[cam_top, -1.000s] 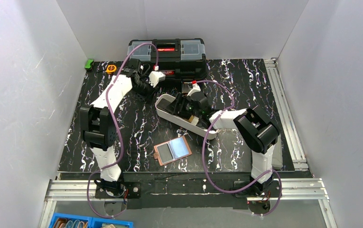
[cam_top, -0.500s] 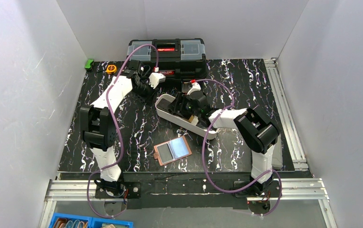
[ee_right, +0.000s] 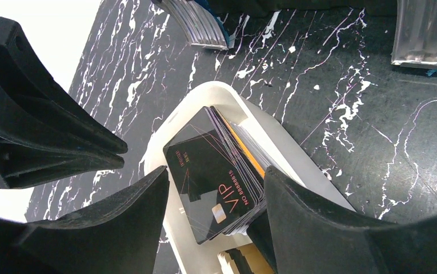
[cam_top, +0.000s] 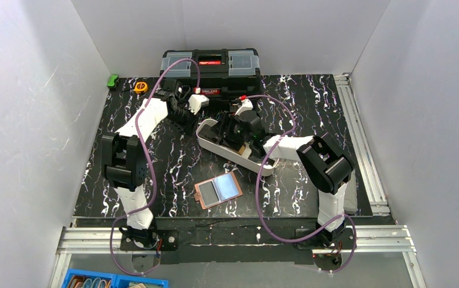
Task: Put the credit cards into the card holder
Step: Pick up the credit card from the storage box.
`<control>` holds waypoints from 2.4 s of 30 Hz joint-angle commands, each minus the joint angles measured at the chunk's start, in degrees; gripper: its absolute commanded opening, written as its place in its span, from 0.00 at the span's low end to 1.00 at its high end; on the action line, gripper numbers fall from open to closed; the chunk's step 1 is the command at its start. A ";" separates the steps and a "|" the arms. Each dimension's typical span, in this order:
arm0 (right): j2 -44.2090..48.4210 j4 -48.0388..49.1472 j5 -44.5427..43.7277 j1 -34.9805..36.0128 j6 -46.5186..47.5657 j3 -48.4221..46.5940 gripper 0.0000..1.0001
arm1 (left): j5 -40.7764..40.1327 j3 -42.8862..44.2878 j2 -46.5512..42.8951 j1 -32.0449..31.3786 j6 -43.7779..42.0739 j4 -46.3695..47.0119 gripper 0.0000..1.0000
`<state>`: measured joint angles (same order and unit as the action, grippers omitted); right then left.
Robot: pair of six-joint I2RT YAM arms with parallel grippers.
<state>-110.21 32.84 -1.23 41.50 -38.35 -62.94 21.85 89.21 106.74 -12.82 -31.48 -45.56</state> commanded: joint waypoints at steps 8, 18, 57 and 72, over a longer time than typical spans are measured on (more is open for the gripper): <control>0.09 1.91 2.65 1.35 0.74 -2.36 0.69 | 0.39 -0.45 -3.47 0.29 0.01 -0.08 0.14; -0.06 1.91 3.78 1.92 0.53 -2.19 0.67 | -0.14 -0.48 -3.65 0.32 -0.17 0.12 0.14; 3.27 0.77 6.68 -0.44 -10.51 4.53 0.59 | -0.96 -0.51 -3.91 0.33 -1.27 0.24 0.13; -1.53 -11.76 0.25 -0.52 -11.83 -5.17 0.58 | -0.53 0.15 -4.30 0.32 -1.04 -0.47 0.13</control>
<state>-110.87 24.97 2.96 41.10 -49.30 -64.40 20.34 88.84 106.30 -12.80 -32.18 -44.82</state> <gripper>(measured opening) 0.591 0.130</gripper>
